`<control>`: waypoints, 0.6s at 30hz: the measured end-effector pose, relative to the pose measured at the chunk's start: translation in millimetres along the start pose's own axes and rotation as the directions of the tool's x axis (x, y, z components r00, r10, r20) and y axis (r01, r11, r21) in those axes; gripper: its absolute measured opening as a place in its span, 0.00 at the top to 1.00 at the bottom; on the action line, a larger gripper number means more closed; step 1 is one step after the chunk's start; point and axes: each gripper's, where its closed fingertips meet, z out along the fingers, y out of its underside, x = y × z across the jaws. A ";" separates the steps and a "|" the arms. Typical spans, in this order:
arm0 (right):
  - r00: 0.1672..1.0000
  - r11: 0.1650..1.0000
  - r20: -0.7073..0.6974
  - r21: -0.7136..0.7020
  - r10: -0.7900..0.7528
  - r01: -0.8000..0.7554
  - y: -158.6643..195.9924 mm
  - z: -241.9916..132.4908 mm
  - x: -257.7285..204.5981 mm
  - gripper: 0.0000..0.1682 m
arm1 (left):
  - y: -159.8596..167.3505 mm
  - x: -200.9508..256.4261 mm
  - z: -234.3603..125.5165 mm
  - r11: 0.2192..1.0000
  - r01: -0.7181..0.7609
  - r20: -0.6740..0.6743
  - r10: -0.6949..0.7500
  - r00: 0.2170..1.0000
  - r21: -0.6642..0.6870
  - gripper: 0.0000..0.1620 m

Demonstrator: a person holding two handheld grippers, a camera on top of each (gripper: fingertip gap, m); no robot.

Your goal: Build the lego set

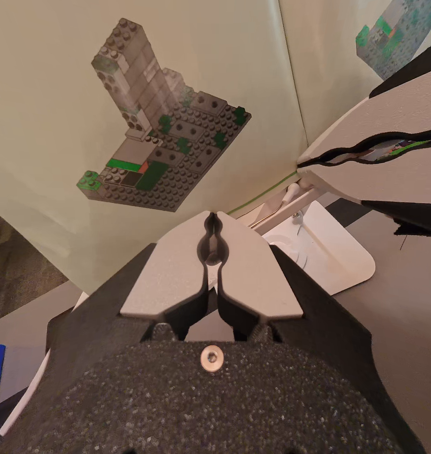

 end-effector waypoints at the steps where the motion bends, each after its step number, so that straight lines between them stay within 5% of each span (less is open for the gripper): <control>1: 1.000 1.000 0.003 -0.004 0.001 -0.001 0.3 -0.1 -0.7 1.00 | 0.1 0.0 0.0 1.000 -0.005 0.005 0.005 1.000 -0.004 1.00; 8: 0.999 0.999 -0.005 -0.035 0.040 -0.040 0.0 -1.0 -1.9 1.00 | -0.3 0.0 -0.3 1.000 0.001 0.039 0.000 0.999 -0.031 1.00; 18: 0.965 0.957 -0.023 0.136 0.261 -0.255 1.8 -29.6 7.8 1.00 | -5.1 -4.6 -25.4 1.000 -0.020 0.119 0.018 0.993 0.020 1.00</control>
